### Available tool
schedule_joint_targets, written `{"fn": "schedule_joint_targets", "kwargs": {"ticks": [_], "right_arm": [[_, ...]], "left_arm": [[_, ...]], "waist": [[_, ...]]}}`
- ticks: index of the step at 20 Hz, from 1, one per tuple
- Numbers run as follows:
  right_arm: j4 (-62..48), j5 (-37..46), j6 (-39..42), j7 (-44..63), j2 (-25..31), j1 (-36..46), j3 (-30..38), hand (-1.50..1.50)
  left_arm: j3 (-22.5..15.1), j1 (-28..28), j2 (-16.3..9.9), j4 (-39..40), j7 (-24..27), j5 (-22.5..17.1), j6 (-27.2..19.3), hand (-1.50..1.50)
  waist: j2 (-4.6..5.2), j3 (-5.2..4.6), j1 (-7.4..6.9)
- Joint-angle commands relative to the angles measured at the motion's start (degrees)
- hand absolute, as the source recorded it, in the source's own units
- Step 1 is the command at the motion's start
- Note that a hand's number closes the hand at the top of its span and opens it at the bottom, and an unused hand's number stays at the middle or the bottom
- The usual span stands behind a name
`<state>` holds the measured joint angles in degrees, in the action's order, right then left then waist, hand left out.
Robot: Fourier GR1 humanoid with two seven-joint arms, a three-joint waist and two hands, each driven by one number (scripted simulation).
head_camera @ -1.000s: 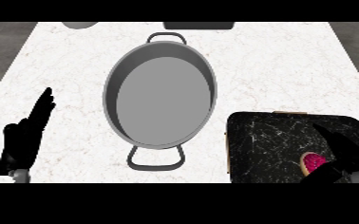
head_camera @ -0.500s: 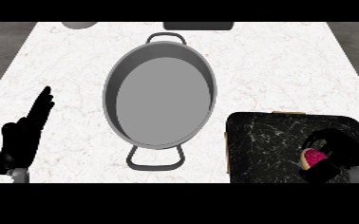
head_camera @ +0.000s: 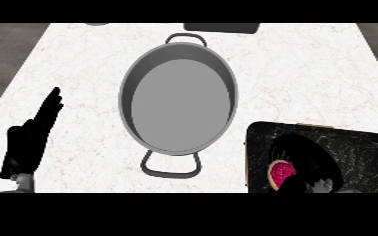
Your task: Pick the cupcake from the tray and place it in the pot
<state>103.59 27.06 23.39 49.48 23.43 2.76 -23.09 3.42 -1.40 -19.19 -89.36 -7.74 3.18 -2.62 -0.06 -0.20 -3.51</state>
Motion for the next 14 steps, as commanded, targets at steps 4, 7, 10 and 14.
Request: {"fn": "schedule_joint_targets", "kwargs": {"ticks": [4, 7, 10, 14], "right_arm": [[3.7, 11.5, 3.6, -0.1, -13.7, 16.4, -25.2, 1.50], [-0.8, 19.3, 2.0, 4.5, -22.8, 23.5, -32.7, 1.50], [-0.1, 25.1, -5.1, 7.4, -23.1, 28.4, -39.1, 1.50], [1.4, 30.8, -10.8, 14.2, -23.3, 36.8, -39.4, 1.50]], "left_arm": [[-2.1, 3.0, -0.1, 0.5, -0.8, 0.2, 2.1, 0.00], [-1.9, 4.0, 0.0, 2.0, -1.5, 1.1, 1.1, 0.00], [-1.0, 3.2, 0.7, 2.7, -0.7, 0.6, 0.3, 0.00], [-1.0, 2.9, 0.8, 3.3, -0.1, 1.8, -0.6, 0.00]], "waist": [[-0.19, -0.21, -5.30], [-0.28, -0.16, -2.54], [-0.66, -0.04, -0.60], [-0.86, -0.02, 0.67]]}}
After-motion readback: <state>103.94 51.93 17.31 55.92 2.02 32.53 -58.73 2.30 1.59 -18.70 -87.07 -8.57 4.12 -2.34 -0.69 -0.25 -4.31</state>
